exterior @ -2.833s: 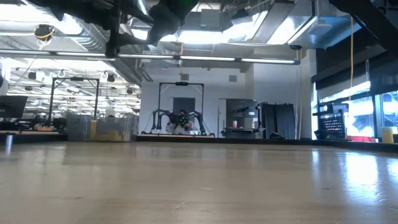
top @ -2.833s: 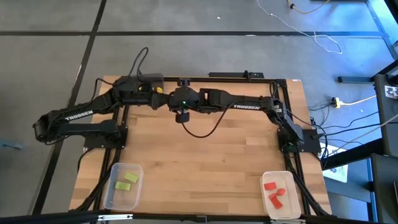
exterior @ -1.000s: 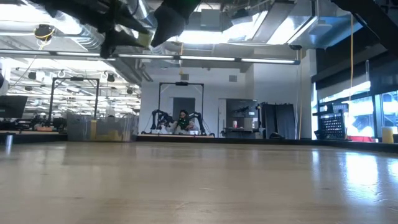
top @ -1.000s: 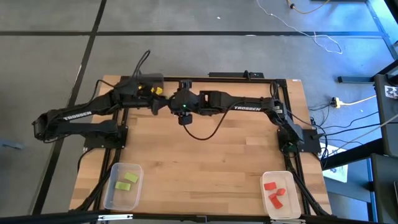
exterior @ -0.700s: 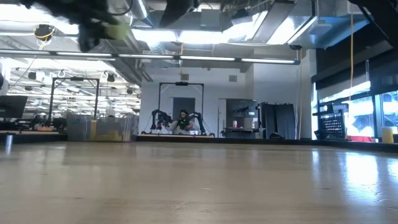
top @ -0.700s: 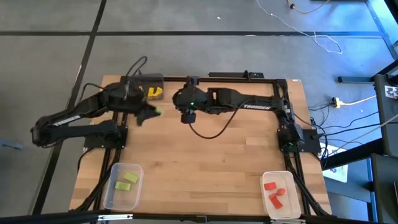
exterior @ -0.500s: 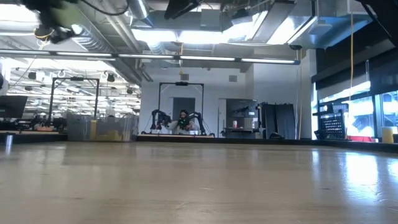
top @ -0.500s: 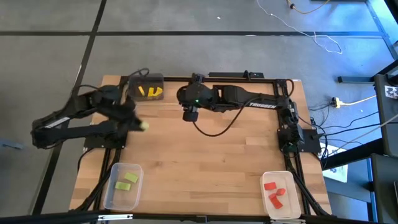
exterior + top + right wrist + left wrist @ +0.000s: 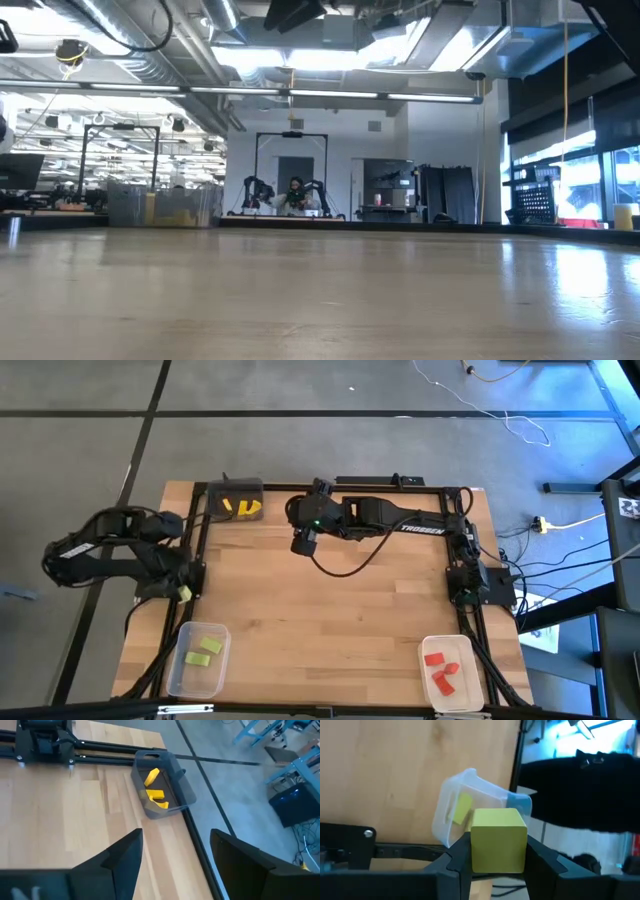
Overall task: Sort & place blocks by color
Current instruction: Put the green block into the transparent bin
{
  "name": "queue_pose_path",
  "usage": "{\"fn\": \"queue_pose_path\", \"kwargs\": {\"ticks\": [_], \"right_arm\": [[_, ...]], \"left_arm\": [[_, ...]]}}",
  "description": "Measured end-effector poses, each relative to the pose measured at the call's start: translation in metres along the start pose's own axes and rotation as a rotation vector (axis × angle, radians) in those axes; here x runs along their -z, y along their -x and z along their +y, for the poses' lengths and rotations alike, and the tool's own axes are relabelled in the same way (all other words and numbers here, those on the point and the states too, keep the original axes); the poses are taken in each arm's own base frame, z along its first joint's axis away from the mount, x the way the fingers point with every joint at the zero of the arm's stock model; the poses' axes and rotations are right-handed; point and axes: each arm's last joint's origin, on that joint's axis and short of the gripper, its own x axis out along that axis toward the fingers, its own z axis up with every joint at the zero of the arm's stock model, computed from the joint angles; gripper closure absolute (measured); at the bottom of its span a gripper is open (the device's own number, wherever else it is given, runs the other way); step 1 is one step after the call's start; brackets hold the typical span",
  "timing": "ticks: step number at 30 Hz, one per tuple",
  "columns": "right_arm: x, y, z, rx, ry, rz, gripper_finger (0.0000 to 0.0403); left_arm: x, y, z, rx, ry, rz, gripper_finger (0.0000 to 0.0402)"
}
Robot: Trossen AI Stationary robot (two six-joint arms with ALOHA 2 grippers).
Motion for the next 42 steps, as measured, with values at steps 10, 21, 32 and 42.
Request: {"fn": "queue_pose_path", "kwargs": {"ticks": [10, 21, 32, 42], "right_arm": [[0.003, -0.001, -0.003, 0.002, -0.009, 0.026, 0.0170], [0.006, -0.005, -0.010, 0.013, -0.006, 0.056, 0.0170], [0.012, -0.009, -0.018, 0.021, 0.005, 0.103, 0.0170], [0.022, -0.010, -0.019, -0.193, 0.059, 0.176, 0.0170]], "left_arm": [[-0.003, -0.016, 0.011, -0.011, -0.023, 0.063, 0.0281], [-0.027, -0.043, 0.012, 0.055, -0.118, 0.128, 0.0281], [-0.039, -0.082, -0.006, -0.031, -0.175, 0.354, 0.0281], [-0.036, -0.118, -0.041, -0.083, 0.063, 0.302, 0.0281]]}}
